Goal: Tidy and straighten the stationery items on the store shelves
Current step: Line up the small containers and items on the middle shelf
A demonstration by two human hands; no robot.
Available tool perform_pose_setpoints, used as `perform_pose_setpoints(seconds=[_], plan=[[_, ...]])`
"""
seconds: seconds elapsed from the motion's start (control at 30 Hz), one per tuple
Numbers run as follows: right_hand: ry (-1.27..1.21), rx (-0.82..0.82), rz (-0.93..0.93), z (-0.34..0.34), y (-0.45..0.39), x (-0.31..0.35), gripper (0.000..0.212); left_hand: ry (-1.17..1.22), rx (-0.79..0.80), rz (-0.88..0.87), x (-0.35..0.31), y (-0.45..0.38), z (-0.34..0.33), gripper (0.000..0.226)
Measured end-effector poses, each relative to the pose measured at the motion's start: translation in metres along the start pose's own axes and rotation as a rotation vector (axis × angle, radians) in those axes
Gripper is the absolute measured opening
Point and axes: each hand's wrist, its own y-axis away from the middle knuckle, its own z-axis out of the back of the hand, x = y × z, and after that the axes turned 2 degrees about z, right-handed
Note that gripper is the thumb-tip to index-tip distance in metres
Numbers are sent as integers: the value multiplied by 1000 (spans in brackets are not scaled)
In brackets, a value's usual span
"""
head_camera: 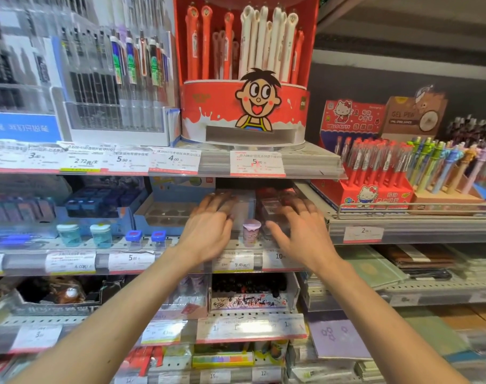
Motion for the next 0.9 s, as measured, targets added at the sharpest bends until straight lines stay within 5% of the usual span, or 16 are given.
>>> perform_pose_setpoints(seconds=[0.7,0.9], plan=[[-147,-51,-3,-20,-2,4,52,60,-33,13,0,2,-6,56],[-314,-151,-13,-10,12,1,52,192,-184,48,-4,13,-3,52]])
